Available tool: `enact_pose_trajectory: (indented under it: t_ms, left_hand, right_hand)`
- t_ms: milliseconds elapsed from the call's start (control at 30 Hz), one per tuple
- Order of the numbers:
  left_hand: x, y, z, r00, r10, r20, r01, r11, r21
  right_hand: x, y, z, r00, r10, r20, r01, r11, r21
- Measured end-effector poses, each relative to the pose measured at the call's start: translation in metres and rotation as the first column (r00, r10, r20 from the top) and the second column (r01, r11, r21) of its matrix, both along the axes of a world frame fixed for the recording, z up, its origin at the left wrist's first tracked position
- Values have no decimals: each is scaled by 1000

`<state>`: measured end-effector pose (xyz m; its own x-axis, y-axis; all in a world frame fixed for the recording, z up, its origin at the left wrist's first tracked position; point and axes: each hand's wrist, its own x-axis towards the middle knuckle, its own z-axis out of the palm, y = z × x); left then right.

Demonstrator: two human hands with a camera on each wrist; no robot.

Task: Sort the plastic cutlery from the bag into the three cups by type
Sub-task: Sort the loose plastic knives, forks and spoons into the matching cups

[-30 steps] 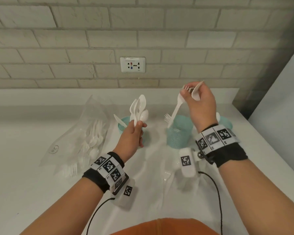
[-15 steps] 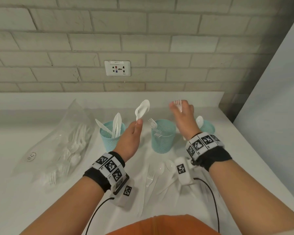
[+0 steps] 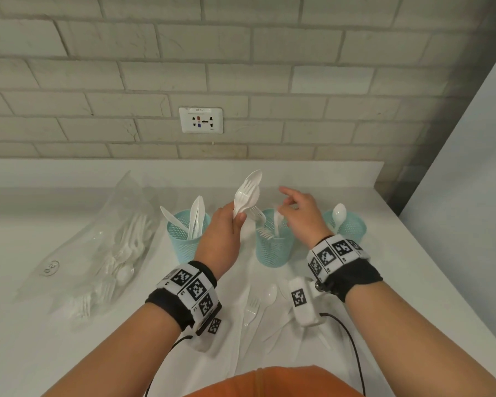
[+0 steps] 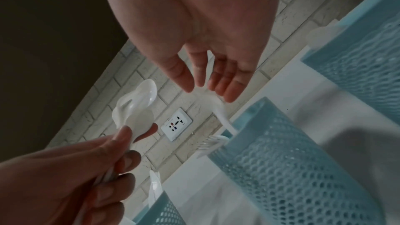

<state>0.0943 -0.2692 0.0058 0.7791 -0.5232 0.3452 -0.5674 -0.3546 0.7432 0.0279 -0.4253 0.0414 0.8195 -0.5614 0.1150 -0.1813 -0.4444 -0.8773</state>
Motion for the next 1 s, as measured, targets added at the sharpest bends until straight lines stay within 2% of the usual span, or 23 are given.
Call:
enact_pose_trajectory:
  t_ms: [100,167,233,533,667,767,833,900,1000]
  left_hand:
    - [-1,-1,-1,999,24,47,-25,999,23]
    - [-6,-2,1,997,34,67,-36,999,25]
    - [-11,-4,5,995,34,92,-36,999,24]
    - [-19,-5,3,995,-20,96,15,998,56]
    - [-14,-6,0,997,18,69,-22,998,66]
    - [-10,-3,-2,996,89,-21,-88,995,56]
    - [-10,-1,-2,990,108,-96,-105,994,32]
    - [-13,0,-1,989,73,-128,-74,997,-3]
    - [-22,-2,2,985,8,-173,-15,999,-43]
  right_hand:
    - [-3,9,12,996,-29,86,28,1000,8]
    - [-6,18,23,991,10,131,-19,998,67]
    - [-6,27,27,991,58,119,-73,989,125]
    - [-9,29,28,980,74,184,-107,979,175]
    - [-16,19,48,933,34,358,-142,950,279]
    - [-20,5,60,876,-72,477,-81,953,293]
    - [-22,-4,56,889,-109,445,-5,969,246]
    - [-22,-9,43,941,-103,322,61,989,137]
    - [-23,-12,15,991,-73,111,74,997,-7]
